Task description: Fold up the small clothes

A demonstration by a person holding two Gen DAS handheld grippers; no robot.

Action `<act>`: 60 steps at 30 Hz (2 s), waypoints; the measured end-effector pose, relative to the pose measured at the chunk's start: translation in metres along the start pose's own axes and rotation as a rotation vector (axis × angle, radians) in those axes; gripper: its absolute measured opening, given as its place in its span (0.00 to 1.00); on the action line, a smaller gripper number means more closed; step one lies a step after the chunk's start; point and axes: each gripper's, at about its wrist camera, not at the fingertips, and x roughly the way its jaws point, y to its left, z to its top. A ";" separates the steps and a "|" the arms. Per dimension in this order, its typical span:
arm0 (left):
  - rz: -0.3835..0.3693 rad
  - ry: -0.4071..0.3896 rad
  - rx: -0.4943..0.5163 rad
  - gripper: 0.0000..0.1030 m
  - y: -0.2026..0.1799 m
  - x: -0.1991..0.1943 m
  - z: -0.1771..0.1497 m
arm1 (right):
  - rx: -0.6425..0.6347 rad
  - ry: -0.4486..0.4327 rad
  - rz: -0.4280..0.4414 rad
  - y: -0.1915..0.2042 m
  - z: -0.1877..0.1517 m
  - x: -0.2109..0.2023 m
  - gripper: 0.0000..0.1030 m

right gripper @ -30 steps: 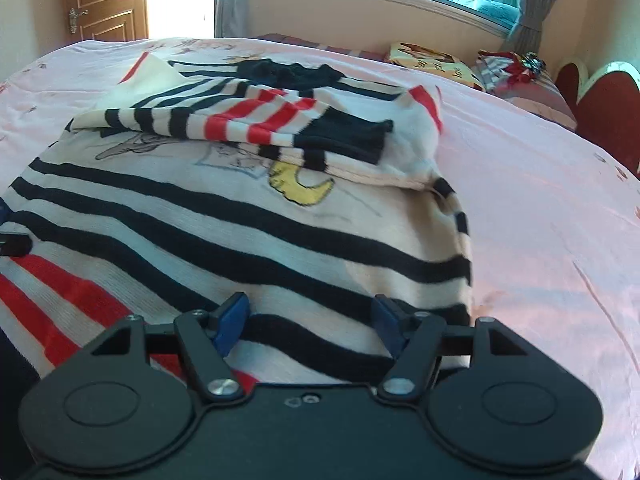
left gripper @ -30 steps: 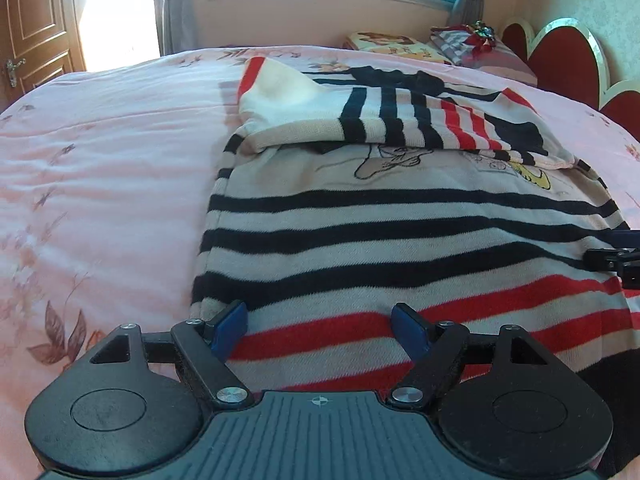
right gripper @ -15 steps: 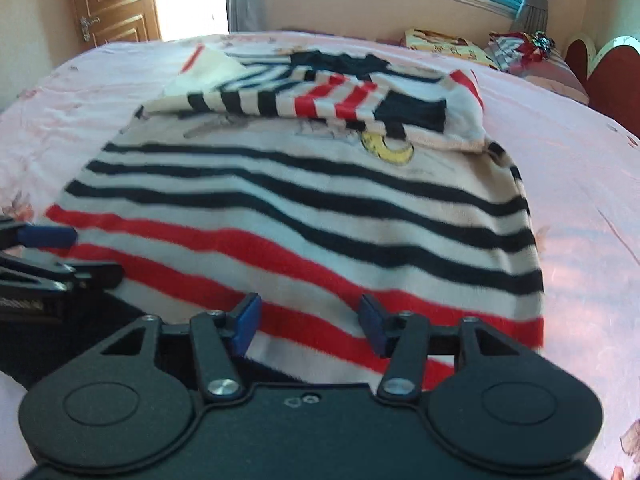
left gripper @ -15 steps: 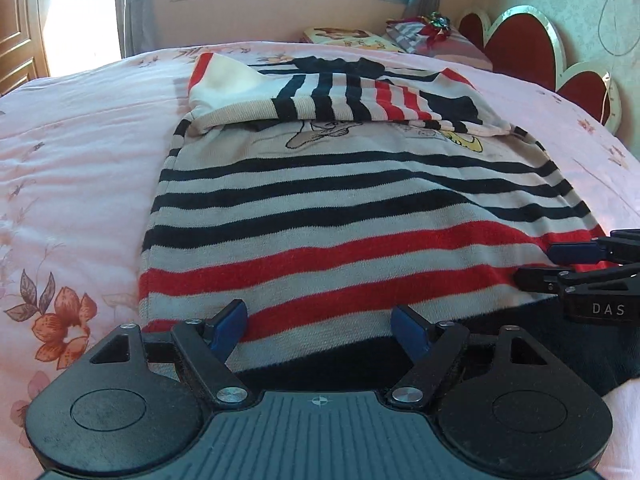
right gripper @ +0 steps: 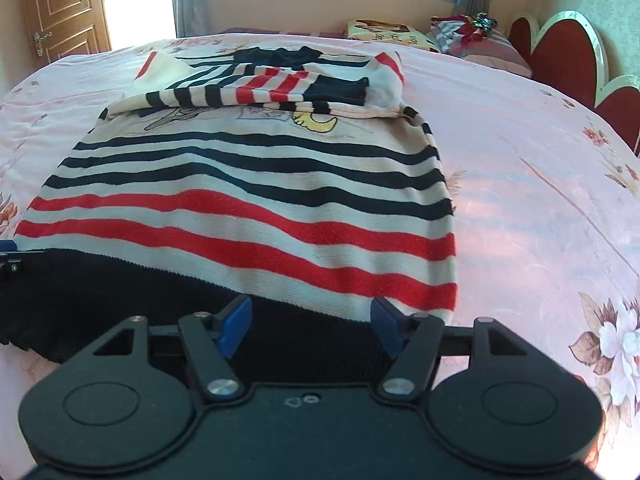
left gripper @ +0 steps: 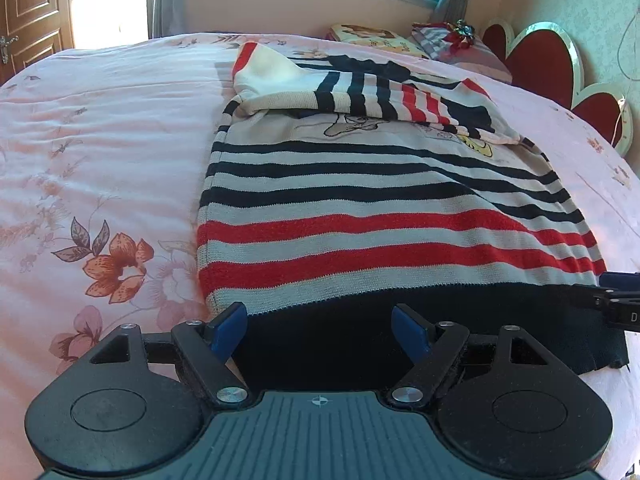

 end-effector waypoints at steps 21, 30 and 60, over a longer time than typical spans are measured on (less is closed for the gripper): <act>-0.019 0.031 -0.102 0.88 0.029 -0.021 -0.031 | 0.151 0.017 -0.058 -0.020 -0.021 -0.020 0.63; -0.057 0.061 -0.081 0.88 0.021 -0.010 -0.028 | -0.009 -0.008 0.008 0.021 -0.012 -0.017 0.47; -0.308 0.078 -0.243 0.18 0.036 0.000 0.002 | 0.349 0.135 0.170 -0.063 -0.024 -0.006 0.09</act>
